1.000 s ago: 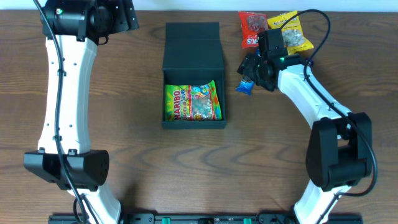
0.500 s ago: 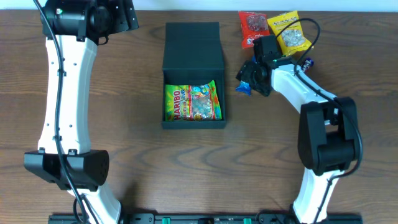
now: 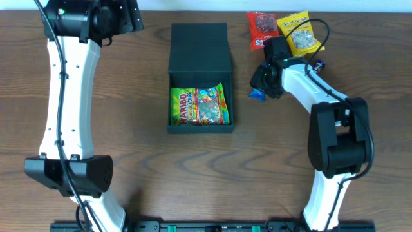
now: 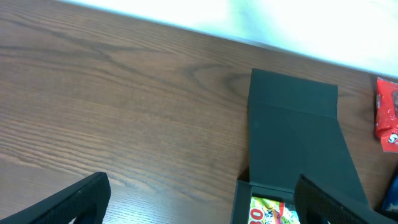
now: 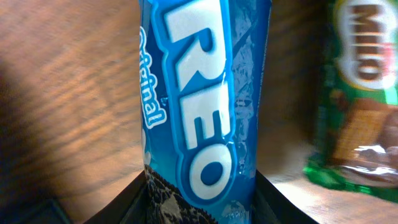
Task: Pack container
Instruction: 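Grasp the blue Oreo pack with the right gripper, then lower the Oreo pack into the box beside the Haribo bag and release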
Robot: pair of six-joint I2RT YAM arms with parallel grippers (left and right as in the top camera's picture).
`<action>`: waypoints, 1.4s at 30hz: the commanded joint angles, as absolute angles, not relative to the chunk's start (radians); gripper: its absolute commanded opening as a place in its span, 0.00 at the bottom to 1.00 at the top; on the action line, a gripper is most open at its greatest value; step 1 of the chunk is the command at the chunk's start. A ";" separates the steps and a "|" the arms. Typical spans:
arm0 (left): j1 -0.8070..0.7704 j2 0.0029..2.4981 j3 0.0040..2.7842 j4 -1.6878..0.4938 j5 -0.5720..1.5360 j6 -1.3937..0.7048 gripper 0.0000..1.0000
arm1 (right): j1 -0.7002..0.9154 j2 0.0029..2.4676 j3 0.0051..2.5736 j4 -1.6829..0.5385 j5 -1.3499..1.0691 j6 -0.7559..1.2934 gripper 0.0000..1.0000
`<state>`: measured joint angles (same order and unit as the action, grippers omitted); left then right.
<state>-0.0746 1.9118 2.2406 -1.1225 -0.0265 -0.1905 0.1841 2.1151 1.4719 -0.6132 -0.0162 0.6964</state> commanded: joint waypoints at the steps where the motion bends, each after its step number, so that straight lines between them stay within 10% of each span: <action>1: -0.070 1.906 2.262 -1.126 -0.033 -0.206 0.95 | 0.155 2.127 1.516 -0.671 -0.016 0.599 0.39; 15: -0.070 1.906 2.262 -1.126 -0.033 -0.206 0.95 | 0.256 2.114 2.083 -1.261 -0.084 0.386 0.33; 42: 0.046 1.906 2.262 -1.129 0.105 -0.207 0.95 | 0.581 2.106 2.036 -1.465 0.000 0.669 0.32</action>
<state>0.0399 1.9121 2.2406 -1.1248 0.0872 -0.1913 0.5735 2.1292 2.0571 -1.4708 -0.0429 0.6109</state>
